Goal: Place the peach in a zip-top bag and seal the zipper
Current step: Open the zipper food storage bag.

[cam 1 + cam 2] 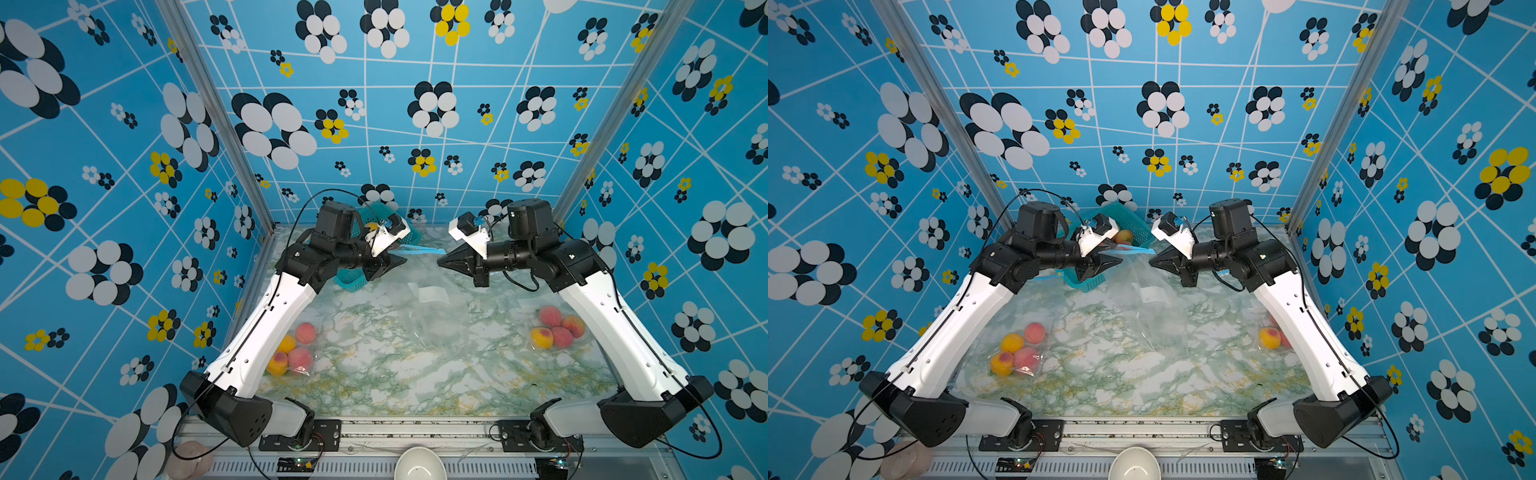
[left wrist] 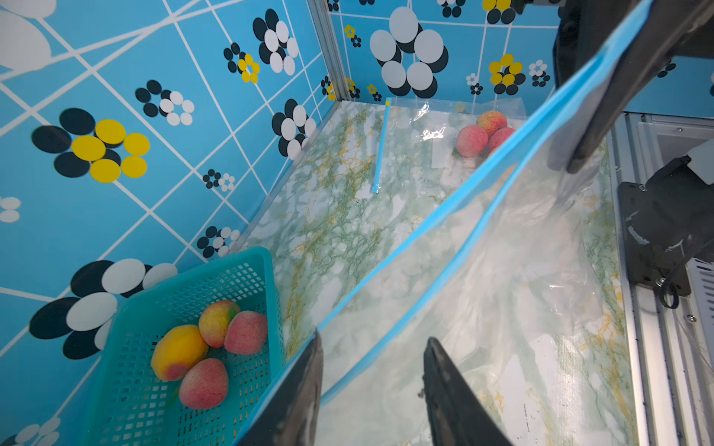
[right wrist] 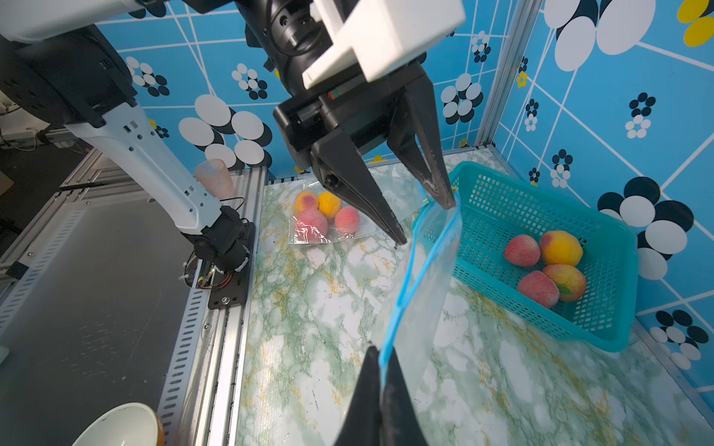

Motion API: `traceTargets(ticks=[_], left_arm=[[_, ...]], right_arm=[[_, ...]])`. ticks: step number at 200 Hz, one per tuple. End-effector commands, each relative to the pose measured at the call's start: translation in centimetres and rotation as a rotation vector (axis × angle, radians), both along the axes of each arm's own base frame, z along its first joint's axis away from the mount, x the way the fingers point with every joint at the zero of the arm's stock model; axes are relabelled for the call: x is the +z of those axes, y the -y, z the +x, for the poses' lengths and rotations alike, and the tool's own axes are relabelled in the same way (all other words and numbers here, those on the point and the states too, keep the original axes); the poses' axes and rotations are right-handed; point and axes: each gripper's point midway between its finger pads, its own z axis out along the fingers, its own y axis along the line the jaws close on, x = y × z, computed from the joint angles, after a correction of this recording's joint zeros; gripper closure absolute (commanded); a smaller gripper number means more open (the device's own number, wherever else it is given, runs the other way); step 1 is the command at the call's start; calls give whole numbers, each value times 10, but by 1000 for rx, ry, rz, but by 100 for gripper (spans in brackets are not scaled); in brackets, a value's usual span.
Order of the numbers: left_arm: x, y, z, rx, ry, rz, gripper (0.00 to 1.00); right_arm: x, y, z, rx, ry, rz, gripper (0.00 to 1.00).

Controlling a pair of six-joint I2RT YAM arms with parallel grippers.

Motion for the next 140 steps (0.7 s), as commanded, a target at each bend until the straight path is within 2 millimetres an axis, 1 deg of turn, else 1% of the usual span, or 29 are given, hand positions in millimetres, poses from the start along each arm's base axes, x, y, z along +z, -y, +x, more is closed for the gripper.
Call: traceTargets(ticks=[1, 16, 50, 95, 120, 140], left_arm=[[-1, 4, -7, -45, -19, -8, 69], [-3, 4, -8, -46, -25, -8, 73], [-6, 7, -18, -81, -57, -17, 84], [-21, 12, -26, -104, -109, -5, 89], [-26, 15, -29, -109, -125, -3, 89], [-30, 16, -29, -105, -135, 3, 84]], right_arm=[[-2, -2, 4, -3, -3, 8, 100], [-2, -1, 9, -22, 1, 6, 100], [-3, -1, 18, -57, 2, 6, 100], [-2, 0, 22, -73, 1, 16, 100], [-4, -1, 22, -69, -8, 15, 100], [-4, -2, 21, -60, -12, 19, 100]])
